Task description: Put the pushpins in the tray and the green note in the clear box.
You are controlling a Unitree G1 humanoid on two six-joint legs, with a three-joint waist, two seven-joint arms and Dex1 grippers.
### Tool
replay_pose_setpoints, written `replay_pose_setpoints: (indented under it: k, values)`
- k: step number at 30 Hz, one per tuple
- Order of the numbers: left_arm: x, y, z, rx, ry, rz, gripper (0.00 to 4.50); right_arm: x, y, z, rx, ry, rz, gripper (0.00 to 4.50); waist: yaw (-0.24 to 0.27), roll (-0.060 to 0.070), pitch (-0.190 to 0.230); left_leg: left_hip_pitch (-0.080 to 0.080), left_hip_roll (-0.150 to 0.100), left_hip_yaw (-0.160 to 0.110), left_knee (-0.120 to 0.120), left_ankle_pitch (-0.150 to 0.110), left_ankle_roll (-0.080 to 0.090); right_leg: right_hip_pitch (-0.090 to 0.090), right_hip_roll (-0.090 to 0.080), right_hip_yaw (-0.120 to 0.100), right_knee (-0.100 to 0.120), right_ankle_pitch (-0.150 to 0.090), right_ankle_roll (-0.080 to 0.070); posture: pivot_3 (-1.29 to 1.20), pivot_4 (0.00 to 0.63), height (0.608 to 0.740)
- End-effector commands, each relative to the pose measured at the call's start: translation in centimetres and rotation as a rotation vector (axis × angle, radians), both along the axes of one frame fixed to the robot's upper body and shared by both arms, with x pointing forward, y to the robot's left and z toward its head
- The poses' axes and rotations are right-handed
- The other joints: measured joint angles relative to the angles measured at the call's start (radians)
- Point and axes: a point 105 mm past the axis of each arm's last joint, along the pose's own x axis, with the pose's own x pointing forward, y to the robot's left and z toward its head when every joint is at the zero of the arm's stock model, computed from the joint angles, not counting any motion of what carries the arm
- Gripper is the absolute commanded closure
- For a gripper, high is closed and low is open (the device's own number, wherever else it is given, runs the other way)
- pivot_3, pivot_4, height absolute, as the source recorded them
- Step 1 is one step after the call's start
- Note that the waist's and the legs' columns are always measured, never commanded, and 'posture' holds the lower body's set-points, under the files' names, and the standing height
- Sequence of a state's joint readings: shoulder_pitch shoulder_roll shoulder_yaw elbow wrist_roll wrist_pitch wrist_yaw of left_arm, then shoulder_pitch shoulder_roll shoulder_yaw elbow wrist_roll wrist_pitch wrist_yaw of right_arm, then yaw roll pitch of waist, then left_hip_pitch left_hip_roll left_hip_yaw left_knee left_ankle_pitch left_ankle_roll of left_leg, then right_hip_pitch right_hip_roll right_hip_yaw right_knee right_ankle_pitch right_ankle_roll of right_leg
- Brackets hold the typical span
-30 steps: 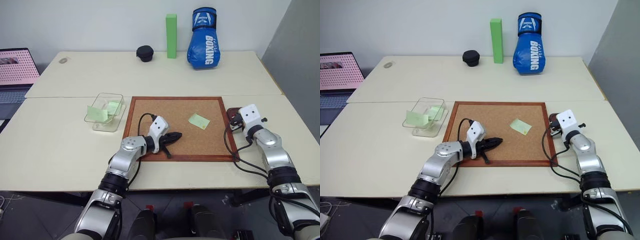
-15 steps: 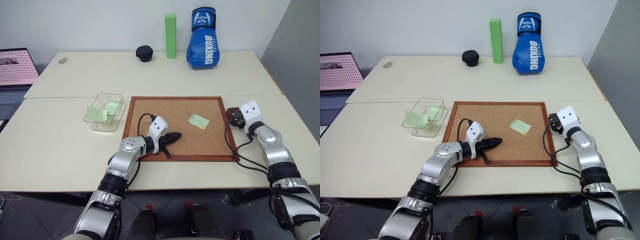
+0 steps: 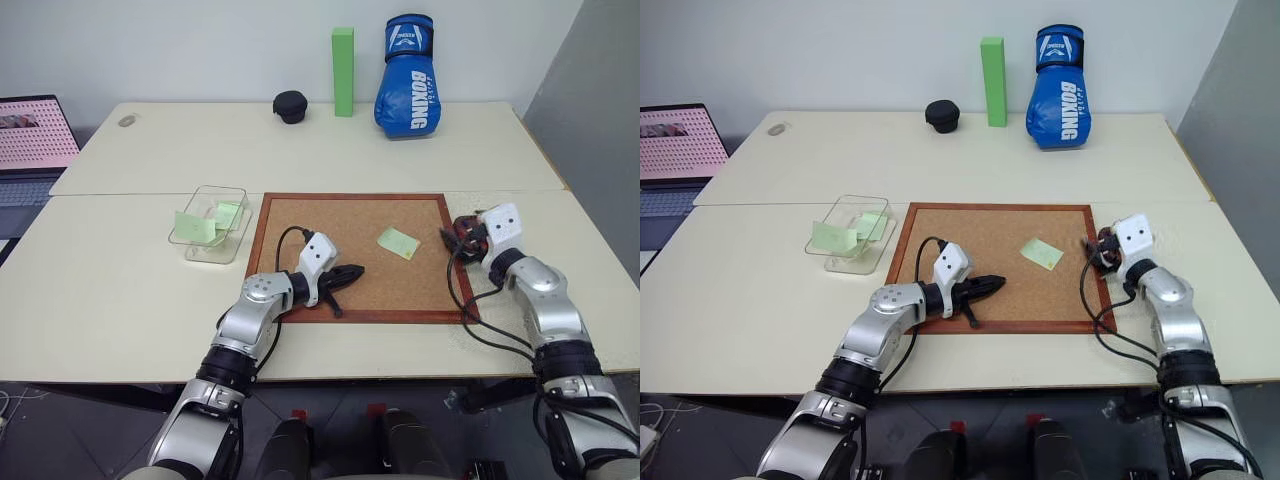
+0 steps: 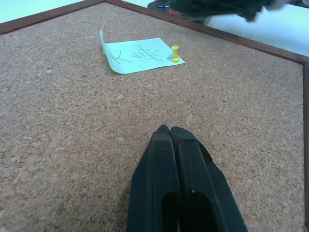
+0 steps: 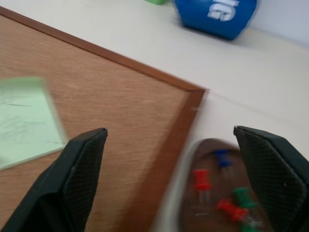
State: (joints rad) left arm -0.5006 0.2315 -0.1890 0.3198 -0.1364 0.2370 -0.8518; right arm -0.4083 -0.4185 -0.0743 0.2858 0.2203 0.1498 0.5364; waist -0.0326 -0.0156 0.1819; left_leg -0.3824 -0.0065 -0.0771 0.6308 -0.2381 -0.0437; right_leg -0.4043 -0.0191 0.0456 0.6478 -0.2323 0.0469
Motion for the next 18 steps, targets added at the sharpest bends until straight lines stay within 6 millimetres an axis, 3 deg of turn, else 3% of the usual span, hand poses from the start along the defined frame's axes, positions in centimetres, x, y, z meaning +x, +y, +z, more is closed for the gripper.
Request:
replay_pose_setpoints:
  k: [1, 11, 18]
  values:
    - [-0.6, 0.1, -1.4, 0.021, 0.048, 0.001, 4.5, -1.0, 1.7, 1.9, 0.138, -0.014, 0.071, 0.06, 0.0, 0.0, 0.0, 0.0, 0.0, 0.0, 0.0, 0.0, 0.0, 0.0, 0.0, 0.0, 0.0, 0.0, 0.0, 0.0, 0.15, 0.74]
    - [-0.8, 0.4, -1.6, 0.025, 0.051, 0.003, 4.5, -1.9, 6.4, -0.1, 0.144, 0.048, 0.184, 0.06, -0.002, 0.0, 0.0, 0.0, 0.0, 0.0, 0.0, 0.0, 0.0, 0.0, 0.0, 0.0, 0.0, 0.0, 0.0, 0.0, 0.15, 0.74]
    - [-1.1, 0.2, -1.7, 0.02, 0.056, -0.001, 4.5, -0.7, 6.5, -1.5, 0.085, 0.076, 0.148, 0.06, -0.006, 0.0, 0.0, 0.001, 0.001, 0.0, 0.0, 0.0, 0.0, 0.0, 0.001, 0.0, -0.001, 0.0, 0.0, 0.0, 0.15, 0.74]
